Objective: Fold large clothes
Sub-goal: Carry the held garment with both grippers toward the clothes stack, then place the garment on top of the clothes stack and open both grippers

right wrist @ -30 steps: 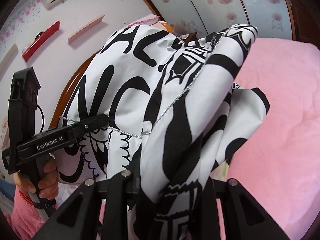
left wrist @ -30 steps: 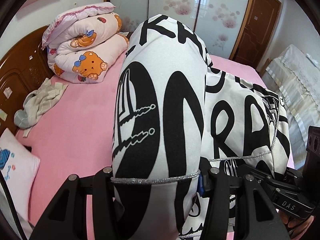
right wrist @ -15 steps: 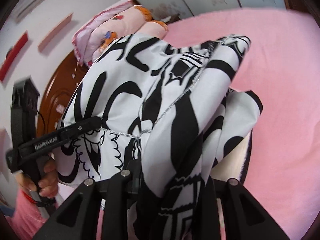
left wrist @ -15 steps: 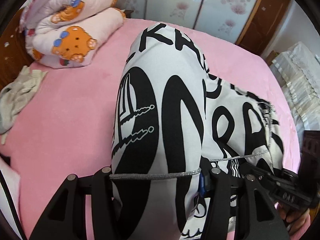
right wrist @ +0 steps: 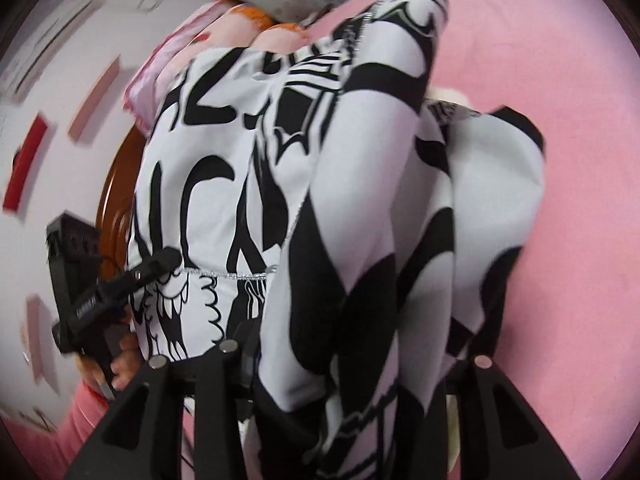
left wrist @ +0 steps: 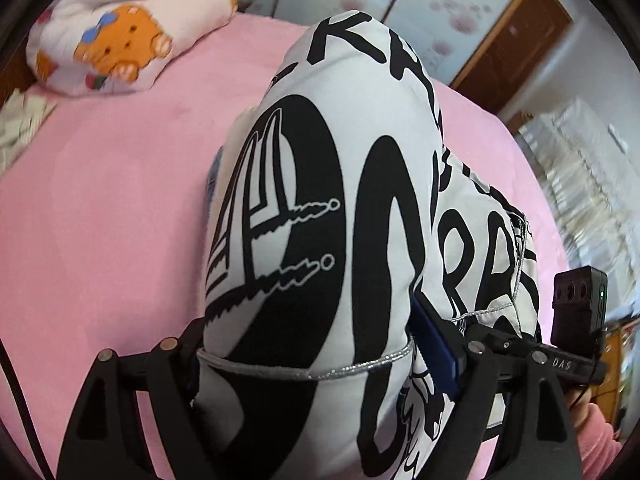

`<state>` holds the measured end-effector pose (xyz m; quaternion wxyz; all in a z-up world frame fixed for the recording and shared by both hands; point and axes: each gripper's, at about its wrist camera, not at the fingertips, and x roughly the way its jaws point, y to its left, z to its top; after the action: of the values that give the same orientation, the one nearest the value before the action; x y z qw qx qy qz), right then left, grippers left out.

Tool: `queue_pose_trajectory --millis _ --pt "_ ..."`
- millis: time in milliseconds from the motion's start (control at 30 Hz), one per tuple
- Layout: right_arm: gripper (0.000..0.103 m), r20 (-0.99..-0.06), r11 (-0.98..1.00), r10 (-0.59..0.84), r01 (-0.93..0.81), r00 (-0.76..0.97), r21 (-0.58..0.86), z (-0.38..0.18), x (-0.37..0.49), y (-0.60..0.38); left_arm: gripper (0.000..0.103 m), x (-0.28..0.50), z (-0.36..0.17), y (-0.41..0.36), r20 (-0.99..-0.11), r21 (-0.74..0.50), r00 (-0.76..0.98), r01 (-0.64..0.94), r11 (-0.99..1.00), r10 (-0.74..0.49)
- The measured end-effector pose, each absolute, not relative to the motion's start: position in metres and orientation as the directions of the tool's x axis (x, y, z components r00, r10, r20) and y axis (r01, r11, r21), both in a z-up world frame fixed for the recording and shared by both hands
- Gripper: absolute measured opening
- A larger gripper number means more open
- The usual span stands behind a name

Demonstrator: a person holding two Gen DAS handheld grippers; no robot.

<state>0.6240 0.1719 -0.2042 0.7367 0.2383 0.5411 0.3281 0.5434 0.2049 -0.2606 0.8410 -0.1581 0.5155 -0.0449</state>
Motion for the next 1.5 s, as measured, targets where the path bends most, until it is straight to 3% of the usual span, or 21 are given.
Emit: queue_pose_trajectory --millis 400,733,867,1067,1233,1500 --pt "0.051 -0.736 0.758 0.652 -0.140 0.183 0.637 -0.167 0.607 0.157 0.090 0.502 -0.229 0.160 -0.859 -0.202 0.502 -0.149 0.968 -0.102" --pt "0.073 -0.818 0.861 0.487 -0.013 0.305 0.508 -0.145 0.510 0.119 0.090 0.414 -0.194 0.129 -0.835 -0.097 0.550 -0.163 0.982 0.008" --pt "0.074 -0.841 0.877 0.449 0.028 0.302 0.479 -0.134 0.463 0.105 0.090 0.367 -0.195 0.129 -0.857 -0.133 0.514 -0.178 0.975 -0.023" --pt "0.074 -0.913 0.944 0.303 0.043 0.273 0.327 -0.116 0.364 0.086 0.090 0.284 -0.205 0.101 -0.915 -0.074 0.403 -0.209 0.975 0.017" --pt "0.074 -0.933 0.967 0.241 0.014 0.266 0.254 -0.104 0.286 0.063 0.090 0.223 -0.211 0.065 -0.944 -0.126 0.327 -0.217 0.968 -0.049" --pt "0.075 -0.945 0.963 0.229 0.085 0.234 0.255 -0.099 0.183 -0.008 0.090 0.145 -0.207 -0.026 -0.958 -0.128 0.279 -0.196 0.972 -0.070"
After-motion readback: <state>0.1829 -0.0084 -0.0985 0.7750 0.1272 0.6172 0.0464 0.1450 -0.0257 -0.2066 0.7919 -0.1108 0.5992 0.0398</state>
